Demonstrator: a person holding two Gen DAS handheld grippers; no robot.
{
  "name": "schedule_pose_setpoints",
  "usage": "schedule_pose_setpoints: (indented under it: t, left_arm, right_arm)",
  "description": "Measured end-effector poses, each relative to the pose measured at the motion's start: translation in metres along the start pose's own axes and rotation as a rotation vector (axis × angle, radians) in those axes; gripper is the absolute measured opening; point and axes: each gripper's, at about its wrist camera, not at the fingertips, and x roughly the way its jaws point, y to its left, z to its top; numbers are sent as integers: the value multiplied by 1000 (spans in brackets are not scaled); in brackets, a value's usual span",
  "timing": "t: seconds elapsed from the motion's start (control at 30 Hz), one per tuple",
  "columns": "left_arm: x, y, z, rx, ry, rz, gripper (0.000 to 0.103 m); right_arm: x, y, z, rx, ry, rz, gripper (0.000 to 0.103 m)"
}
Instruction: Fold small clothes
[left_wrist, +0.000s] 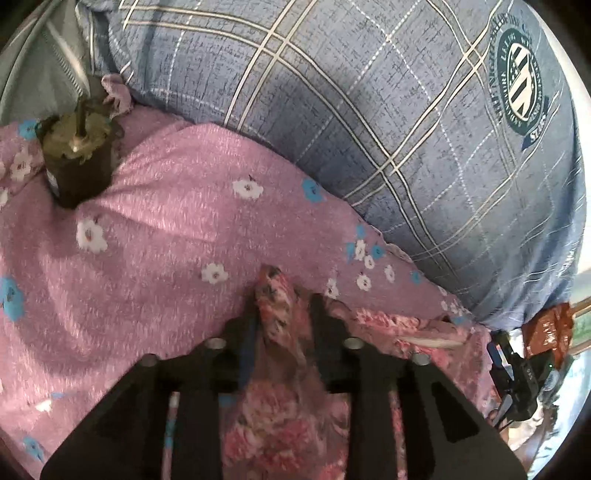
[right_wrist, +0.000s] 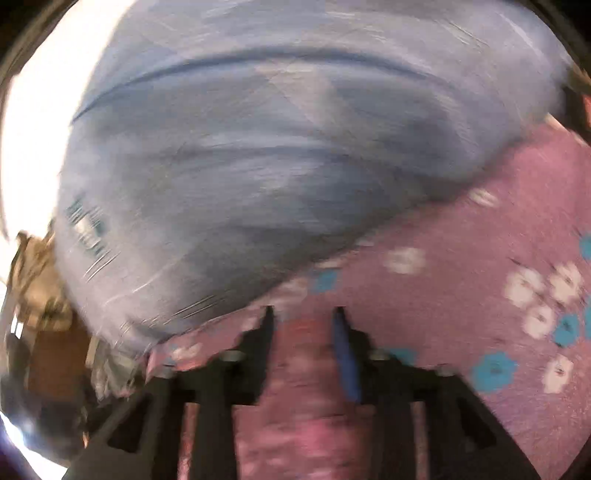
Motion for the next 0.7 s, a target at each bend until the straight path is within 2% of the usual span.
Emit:
schedule_pose_setpoints:
  t: [0.1,0.2,0.3,0.47,0.5,0.53,0.57,0.6,0.7]
  left_arm:
    - [-5,3,-9,5,25,-15,41]
    - [-2,5,-16,19,55,-21,48]
    - [-8,7,-18,31,67,-30,49]
    - [-15,16,-19,24,62,-35,55]
    - [-16,19,-20,18,65,-41,55]
    - [-13,19,-18,17,67,-44,55]
    - [-12,20,-17,17,67,-45,55]
    - [-13,21,-16,18,65,-46,55]
    - [-13,21,-12,9,53,-76,56]
  right_arm:
    - [14,59,-8,-221,88,55,60]
    - [44,124,-36,-493,203,32,62]
    - [70,168,-64,-758,271,-39,63]
    - [107,193,-104,-1066,366,-206,64]
    - [112,195,-113,-1111,365,-231,58]
    - [113,194,-118,-1155,365,-250,48]
    - [115,195,-124,-1193,371,-255,10]
    - [117,197,-128,-1224,366,-281,5]
    - [113,200,-125,-1240,311,-300,4]
